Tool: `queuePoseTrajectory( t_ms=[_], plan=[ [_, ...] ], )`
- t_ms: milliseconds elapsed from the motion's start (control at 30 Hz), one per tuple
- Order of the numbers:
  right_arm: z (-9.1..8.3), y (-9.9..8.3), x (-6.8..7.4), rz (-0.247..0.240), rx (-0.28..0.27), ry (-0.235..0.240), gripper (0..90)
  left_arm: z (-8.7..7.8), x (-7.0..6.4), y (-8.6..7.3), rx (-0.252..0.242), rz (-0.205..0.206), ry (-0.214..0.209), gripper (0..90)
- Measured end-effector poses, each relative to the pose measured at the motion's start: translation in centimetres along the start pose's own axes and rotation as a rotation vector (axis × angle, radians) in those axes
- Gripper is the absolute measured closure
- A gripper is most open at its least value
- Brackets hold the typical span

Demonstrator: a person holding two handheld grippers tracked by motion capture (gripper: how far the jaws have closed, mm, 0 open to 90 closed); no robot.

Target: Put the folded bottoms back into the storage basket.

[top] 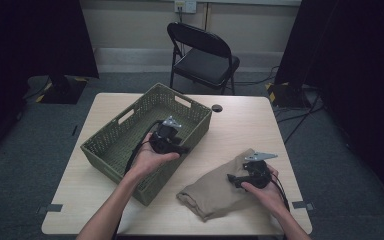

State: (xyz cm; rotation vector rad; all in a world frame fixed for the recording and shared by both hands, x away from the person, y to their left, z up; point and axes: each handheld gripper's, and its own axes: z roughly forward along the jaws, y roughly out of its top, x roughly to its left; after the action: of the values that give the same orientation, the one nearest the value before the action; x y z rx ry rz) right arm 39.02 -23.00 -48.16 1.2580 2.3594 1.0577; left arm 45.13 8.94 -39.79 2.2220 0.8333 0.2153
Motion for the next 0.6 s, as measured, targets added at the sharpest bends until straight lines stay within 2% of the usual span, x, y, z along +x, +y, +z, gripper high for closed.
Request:
queuePoseTrajectory(
  t_ms=[33, 67, 167, 233, 300, 367, 533, 600],
  plan=[
    [0.0, 0.0, 0.0, 0.0, 0.0, 0.0, 17.6, 0.3, -0.1, 0.1, 0.008, 0.006, 0.03, 47.9],
    [0.0, 0.0, 0.0, -0.001, 0.0, 0.0, 17.5, 0.5, 0.0, 0.1, 0.013, -0.001, 0.035, 49.5],
    [0.0, 0.0, 0.0, 0.0, 0.0, 0.001, 17.5, 0.7, 0.4, 0.3, 0.006, -0.017, -0.012, 60.1],
    [0.0, 0.0, 0.0, 0.0, 0.0, 0.0, 17.5, 0.8, 0.4, 0.4, 0.029, -0.009, -0.029, 64.5],
    [0.0, 0.0, 0.0, 0.0, 0.0, 0.0, 17.5, 0.9, 0.4, 0.7, 0.039, -0.019, -0.021, 65.9],
    [0.0, 0.0, 0.0, -0.001, 0.0, -0.001, 17.5, 1.1, 0.3, 0.9, 0.052, -0.01, -0.012, 66.7],
    [0.0, 0.0, 0.0, 0.0, 0.001, 0.0, 17.5, 1.4, 0.4, 1.2, 0.059, -0.014, -0.018, 69.9],
    [0.0, 0.0, 0.0, 0.001, 0.001, 0.001, 17.5, 1.4, 0.4, 1.2, 0.055, -0.029, -0.02, 72.0]
  ],
)
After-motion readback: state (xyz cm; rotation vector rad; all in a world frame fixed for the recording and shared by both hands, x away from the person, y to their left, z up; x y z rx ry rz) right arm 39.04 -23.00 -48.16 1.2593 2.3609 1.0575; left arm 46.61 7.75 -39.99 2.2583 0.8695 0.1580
